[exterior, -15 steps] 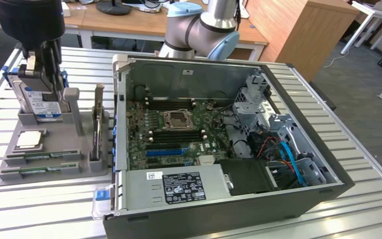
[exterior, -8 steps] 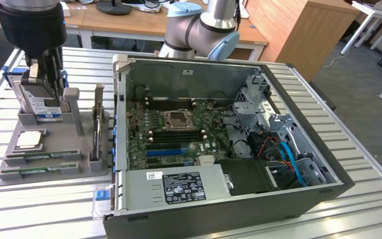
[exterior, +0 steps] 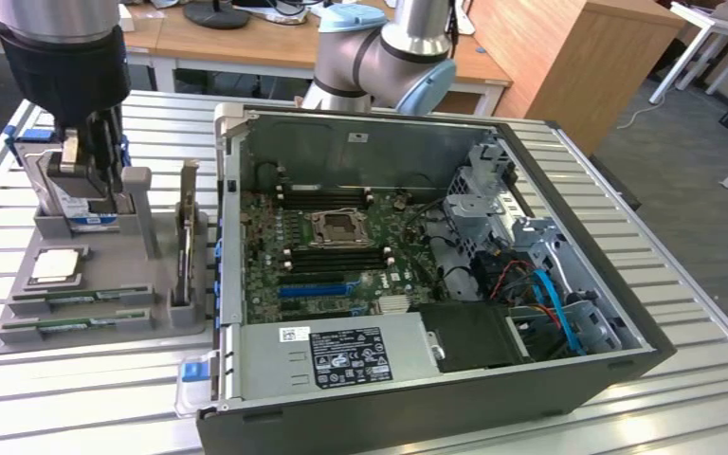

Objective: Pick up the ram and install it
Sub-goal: 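Pick up the ram and move it above insertion slot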

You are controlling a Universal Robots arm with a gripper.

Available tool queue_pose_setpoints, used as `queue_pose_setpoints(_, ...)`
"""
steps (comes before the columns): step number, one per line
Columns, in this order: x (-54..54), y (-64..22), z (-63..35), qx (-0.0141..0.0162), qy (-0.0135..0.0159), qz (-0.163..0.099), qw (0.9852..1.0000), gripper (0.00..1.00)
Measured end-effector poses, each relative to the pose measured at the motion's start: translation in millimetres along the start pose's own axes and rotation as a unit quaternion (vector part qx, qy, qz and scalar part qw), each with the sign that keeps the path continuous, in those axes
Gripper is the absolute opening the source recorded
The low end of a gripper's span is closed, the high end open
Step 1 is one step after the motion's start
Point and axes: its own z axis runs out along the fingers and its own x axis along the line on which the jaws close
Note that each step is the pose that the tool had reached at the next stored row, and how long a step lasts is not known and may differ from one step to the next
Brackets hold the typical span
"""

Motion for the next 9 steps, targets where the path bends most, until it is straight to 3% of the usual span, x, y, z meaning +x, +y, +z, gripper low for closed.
queue_pose_setpoints(9, 0.3, -0.5, 16.5, 0.0000, 0.0000, 0.000, 1.0000, 0.36)
